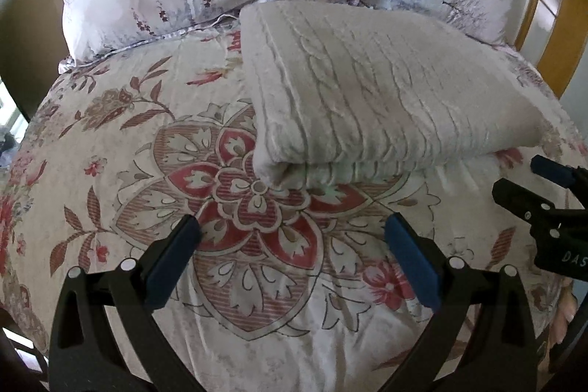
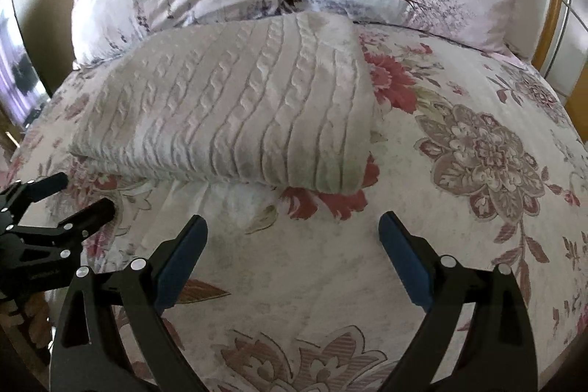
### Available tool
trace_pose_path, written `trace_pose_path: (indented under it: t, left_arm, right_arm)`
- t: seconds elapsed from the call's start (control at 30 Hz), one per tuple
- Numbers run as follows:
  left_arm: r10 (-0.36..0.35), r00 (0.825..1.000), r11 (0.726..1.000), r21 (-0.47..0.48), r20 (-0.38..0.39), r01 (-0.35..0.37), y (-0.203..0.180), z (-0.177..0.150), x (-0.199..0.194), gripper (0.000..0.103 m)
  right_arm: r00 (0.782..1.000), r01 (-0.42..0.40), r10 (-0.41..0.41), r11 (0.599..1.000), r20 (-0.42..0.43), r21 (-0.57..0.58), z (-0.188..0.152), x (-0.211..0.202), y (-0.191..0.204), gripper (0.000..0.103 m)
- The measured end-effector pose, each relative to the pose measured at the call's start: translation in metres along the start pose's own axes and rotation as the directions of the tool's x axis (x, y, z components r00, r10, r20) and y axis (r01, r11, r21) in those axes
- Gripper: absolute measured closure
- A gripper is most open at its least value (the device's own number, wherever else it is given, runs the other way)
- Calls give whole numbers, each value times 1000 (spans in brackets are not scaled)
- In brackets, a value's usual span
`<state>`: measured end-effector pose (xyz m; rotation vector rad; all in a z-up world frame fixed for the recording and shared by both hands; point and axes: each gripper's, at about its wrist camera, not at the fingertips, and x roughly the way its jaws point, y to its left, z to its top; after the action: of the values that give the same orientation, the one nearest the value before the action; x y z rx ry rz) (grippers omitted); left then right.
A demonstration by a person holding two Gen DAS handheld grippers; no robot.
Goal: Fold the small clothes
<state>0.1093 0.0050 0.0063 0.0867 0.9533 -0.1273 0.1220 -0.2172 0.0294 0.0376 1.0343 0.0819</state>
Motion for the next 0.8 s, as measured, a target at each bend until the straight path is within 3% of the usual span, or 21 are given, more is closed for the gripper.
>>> trace_pose_path:
  t: [0.2,0.8]
  left_arm:
    - [1,1000,1000,-2,12,-1,0,-2,0,2]
    - [1,1000,1000,-5,25,-1,-1,-2,0,2]
  right_arm:
    - [999,31,-31,999,-13,-12,-2,5,2,1]
    - [999,43,-43,999,-3,-15,-4,5,4,1]
